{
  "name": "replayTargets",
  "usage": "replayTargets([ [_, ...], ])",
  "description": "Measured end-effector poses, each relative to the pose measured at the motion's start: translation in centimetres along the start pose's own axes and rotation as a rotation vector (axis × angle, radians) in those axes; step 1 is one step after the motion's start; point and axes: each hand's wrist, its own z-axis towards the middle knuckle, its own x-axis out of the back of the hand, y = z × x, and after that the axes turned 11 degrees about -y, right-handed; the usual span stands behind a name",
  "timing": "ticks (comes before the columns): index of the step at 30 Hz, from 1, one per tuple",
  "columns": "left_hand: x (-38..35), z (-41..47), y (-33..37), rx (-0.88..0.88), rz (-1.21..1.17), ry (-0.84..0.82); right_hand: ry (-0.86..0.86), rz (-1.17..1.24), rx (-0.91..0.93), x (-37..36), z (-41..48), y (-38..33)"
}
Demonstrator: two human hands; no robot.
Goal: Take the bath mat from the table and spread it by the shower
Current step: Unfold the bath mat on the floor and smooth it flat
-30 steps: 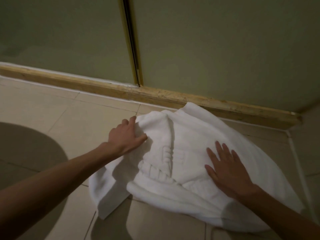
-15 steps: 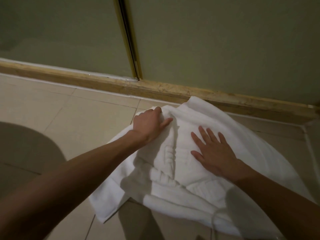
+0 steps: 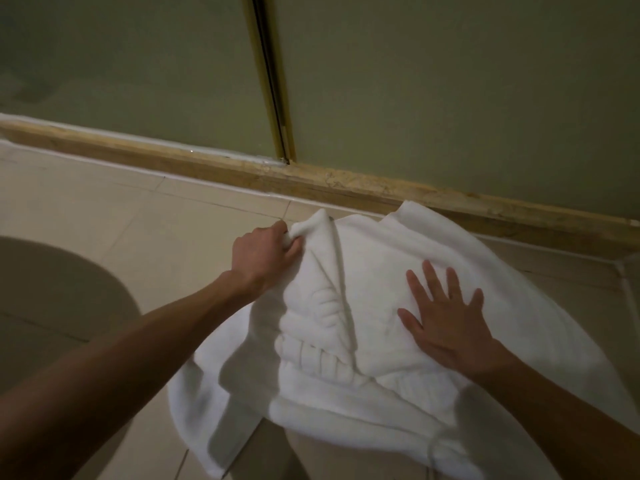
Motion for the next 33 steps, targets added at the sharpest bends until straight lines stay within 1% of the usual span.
replayTargets([
  [4,0.5,-0.5,-1.8,0.051,0.017,0.004,-0.012,0.024,-0.071,-0.4,-0.9,0.7],
  [9,1.1,-1.1,-4.2,0.176,0.015,0.014,-0.045,0.083,-0.214,-1.4,-2.0,1.9],
  [13,0.9,-1.2,-4.1,0.155,0.045,-0.020,-0.091,0.118,-0.279,-1.1,-2.2,1.7],
  [15,0.7,-0.8,-3.8,0.126,0.038,-0.058,-0.085,0.136,-0.296,-0.4,-2.0,1.0],
  [17,0.7,-0.3,-3.4,0.099,0.031,-0.073,-0.029,0.103,-0.257,0.2,-1.8,-0.1],
  [20,0.5,0.4,-2.6,0.031,0.065,-0.084,0.061,0.024,-0.123,1.2,-1.2,-1.9],
  [23,0.1,0.7,-1.4,0.002,0.043,-0.123,0.079,0.001,-0.027,2.1,-0.2,-3.6],
  [29,-0.5,1.3,-0.6,0.030,-0.105,-0.129,0.110,-0.052,0.080,3.2,2.0,-5.5],
  [33,-0.2,2.2,-0.8,0.068,-0.214,-0.184,0.159,-0.080,0.153,3.8,4.3,-6.9],
])
